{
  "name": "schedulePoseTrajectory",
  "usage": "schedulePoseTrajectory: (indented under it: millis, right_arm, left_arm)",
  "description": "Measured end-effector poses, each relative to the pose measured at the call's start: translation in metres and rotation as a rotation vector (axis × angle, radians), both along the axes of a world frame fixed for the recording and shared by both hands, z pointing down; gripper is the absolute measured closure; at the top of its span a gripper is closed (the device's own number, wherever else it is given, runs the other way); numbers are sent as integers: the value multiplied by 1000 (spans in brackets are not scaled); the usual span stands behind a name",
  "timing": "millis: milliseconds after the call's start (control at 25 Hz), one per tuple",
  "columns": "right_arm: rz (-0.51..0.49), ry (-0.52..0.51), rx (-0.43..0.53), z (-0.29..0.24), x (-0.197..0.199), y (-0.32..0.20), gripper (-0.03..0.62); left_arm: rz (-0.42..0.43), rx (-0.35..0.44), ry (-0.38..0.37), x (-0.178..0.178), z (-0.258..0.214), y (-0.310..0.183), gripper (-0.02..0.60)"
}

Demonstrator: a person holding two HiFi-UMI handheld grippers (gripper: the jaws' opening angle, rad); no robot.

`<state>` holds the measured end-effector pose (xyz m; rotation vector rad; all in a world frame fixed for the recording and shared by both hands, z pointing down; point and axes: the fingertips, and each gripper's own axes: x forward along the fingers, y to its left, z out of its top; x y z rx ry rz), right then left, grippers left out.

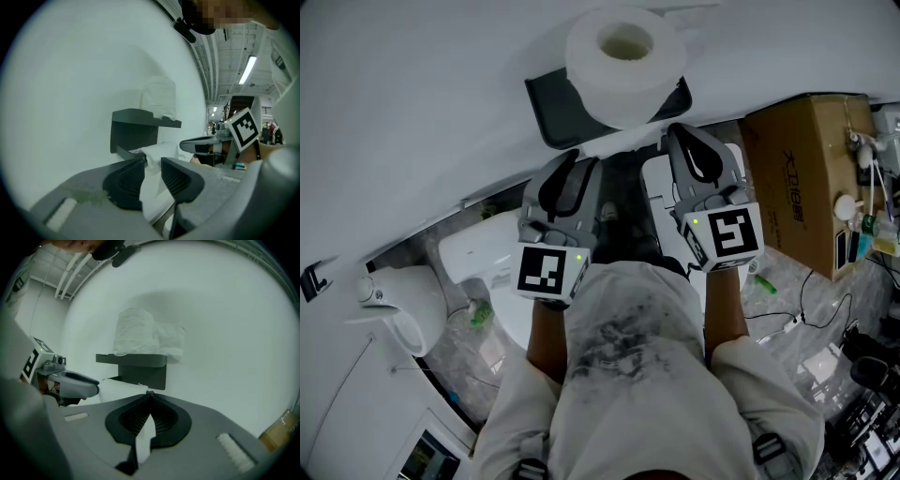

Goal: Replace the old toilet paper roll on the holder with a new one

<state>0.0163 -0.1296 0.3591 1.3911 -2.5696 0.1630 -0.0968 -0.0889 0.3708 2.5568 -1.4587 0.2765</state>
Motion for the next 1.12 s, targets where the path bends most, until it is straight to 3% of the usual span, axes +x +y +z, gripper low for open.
schedulePoseTrajectory:
  millis: [960,1120]
  right_arm:
    - [-19,-13,-29,10,-12,-19,594]
    - [-16,-24,-32,10,-11,-19,594]
  left_arm:
    - [44,-52,65,18,4,-11,453]
    - [73,-29,60,22,3,-12,453]
